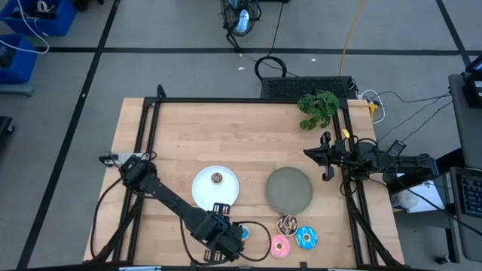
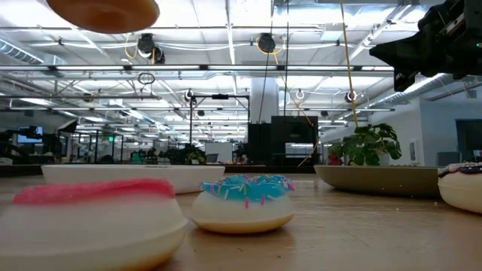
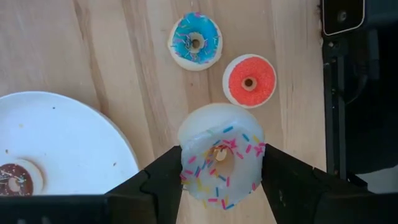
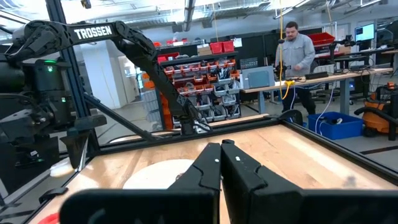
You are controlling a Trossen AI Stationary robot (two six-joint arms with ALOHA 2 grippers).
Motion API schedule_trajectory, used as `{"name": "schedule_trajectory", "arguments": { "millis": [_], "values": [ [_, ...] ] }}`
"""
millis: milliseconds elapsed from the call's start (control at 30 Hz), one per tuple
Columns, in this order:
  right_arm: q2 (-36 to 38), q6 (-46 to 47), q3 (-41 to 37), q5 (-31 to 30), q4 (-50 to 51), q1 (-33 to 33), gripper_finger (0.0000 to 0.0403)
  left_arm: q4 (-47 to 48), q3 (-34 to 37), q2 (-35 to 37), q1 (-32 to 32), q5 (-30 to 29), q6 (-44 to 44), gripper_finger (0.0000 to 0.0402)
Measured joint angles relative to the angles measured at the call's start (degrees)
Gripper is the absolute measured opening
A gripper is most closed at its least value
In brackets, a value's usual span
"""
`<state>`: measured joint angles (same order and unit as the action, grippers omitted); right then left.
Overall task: Pick & Place donuts
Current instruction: Put the small white donut on the white plate
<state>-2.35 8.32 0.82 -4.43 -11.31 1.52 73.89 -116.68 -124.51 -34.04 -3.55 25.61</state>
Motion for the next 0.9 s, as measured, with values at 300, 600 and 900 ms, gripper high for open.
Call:
{"name": "schedule_trajectory", "arguments": {
  "millis": [300, 600, 900],
  "values": [
    [0.01, -0.01, 0.00, 0.02, 0.00, 0.00, 0.0000, 5.96, 0.01, 0.00, 1.00, -0.01, 0.00, 0.0200],
    [0.02, 0.00, 0.00, 0.02, 0.00, 0.00, 0.0000, 11.33, 0.02, 0.00, 5.76, -1.78, -2.50, 0.0200],
    [0.02, -0.02, 0.01, 0.02, 0.00, 0.00, 0.0000, 9.57, 0.02, 0.00, 12.78, -2.12, -11.31, 0.0200]
  ]
}}
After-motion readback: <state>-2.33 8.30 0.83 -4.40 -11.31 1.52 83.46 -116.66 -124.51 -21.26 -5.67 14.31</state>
